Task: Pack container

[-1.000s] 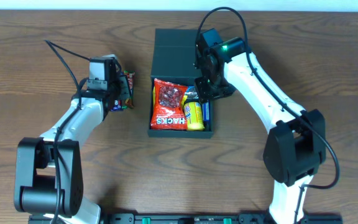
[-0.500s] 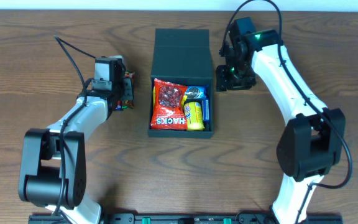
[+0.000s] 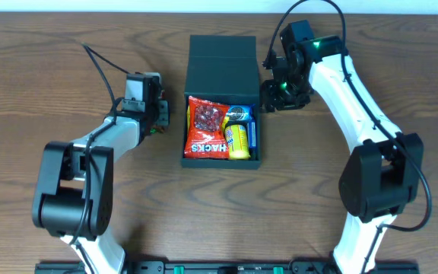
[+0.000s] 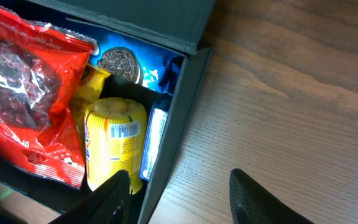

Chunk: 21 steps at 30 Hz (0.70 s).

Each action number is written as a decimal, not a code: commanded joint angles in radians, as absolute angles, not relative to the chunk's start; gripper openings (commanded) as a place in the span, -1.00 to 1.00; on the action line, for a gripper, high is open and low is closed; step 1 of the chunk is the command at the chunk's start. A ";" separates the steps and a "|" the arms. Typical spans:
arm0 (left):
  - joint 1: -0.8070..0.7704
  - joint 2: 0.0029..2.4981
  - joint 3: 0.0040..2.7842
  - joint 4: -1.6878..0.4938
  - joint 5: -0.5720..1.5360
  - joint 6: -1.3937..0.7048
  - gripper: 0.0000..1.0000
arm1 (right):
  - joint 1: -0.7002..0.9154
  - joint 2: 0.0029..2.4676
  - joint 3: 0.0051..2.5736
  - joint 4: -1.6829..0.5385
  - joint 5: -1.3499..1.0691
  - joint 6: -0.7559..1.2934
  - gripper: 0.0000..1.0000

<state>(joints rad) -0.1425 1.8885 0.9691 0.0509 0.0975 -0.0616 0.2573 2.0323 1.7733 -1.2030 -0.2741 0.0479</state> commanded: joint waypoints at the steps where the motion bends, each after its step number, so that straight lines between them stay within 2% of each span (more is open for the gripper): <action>1: -0.143 1.922 0.985 0.055 0.094 -0.040 -0.30 | 0.252 2.000 1.771 -1.203 -0.289 0.028 0.04; 3: -0.143 1.927 0.985 0.057 0.093 -0.039 -0.30 | 0.252 2.000 1.771 -1.205 -0.289 0.028 0.04; 7: -0.143 1.927 0.985 0.058 0.093 -0.039 -0.55 | 0.251 2.000 1.771 -1.204 -0.289 0.028 0.03; 10: -0.143 1.923 0.985 0.063 0.093 -0.040 -0.64 | 0.241 1.999 1.771 -1.206 -0.289 0.028 0.03; 18: -0.145 1.830 1.014 0.065 0.093 -0.041 -0.76 | 0.128 1.934 1.771 -1.214 -0.289 0.027 0.02; 21: -0.147 1.755 1.020 0.064 0.057 -0.041 -0.80 | 0.079 1.887 1.771 -1.227 -0.289 -0.033 0.02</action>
